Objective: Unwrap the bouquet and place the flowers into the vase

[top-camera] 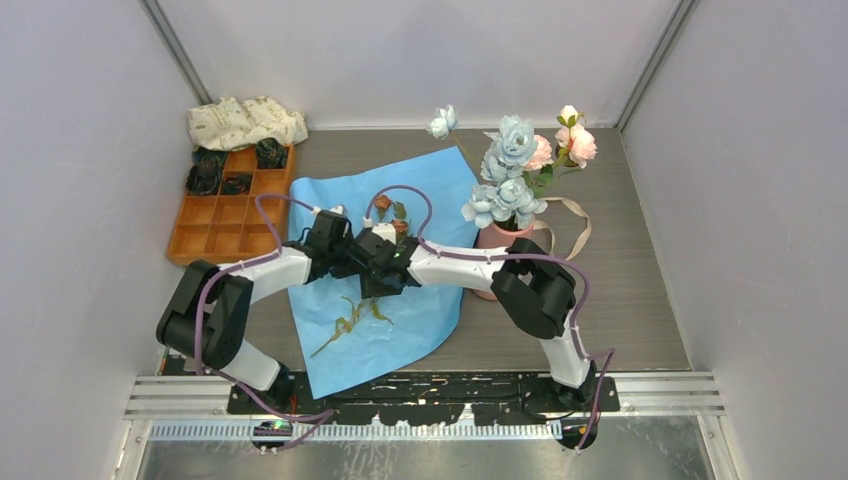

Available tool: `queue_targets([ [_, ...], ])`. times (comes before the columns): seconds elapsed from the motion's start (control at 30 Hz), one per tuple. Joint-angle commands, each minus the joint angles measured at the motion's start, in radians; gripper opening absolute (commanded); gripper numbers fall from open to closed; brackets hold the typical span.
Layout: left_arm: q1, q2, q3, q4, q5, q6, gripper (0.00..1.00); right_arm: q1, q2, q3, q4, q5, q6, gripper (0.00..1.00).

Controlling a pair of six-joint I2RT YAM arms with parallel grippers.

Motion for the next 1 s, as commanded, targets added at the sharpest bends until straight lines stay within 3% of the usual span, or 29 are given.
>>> queue_targets([
  [0.0,-0.046,-0.070,-0.020,-0.068,0.105,0.007,0.08,-0.033,0.057,0.045,0.008,0.104,0.043,0.48],
  [0.6,-0.052,-0.096,-0.041,-0.032,0.154,-0.010,0.08,-0.023,0.145,0.093,-0.009,0.079,0.052,0.53],
  [0.97,-0.052,-0.136,-0.031,-0.097,0.083,-0.011,0.08,-0.025,0.228,0.129,-0.031,0.086,0.057,0.45],
])
